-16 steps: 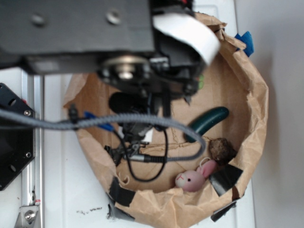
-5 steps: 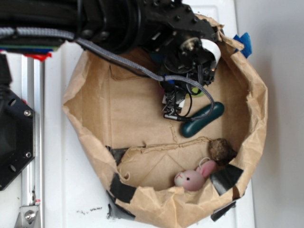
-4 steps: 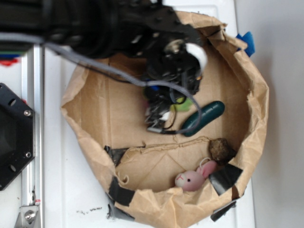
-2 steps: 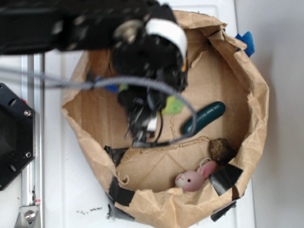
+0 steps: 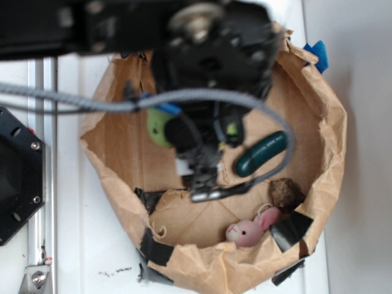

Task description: Grab the green animal.

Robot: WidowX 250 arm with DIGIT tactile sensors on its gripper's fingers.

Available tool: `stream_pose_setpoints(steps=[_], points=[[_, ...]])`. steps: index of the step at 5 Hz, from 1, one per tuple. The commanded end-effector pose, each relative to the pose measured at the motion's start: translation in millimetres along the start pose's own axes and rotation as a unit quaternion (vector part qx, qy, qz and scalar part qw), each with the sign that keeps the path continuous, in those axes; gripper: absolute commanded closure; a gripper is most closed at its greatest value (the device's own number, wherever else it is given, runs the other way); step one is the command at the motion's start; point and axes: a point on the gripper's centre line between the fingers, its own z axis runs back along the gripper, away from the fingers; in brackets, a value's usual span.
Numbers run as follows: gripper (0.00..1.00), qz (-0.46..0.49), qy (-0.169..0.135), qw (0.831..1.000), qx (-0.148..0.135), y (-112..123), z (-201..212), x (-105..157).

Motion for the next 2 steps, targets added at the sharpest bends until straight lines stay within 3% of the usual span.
stream_pose_setpoints(steps=[1,2], points=[[1.00,0.007,-0.035,0.999,-0.008,0.7,22.8,16.9],[1.00,0.003,-0.038,0.999,0.008,1.1,19.5,15.6]])
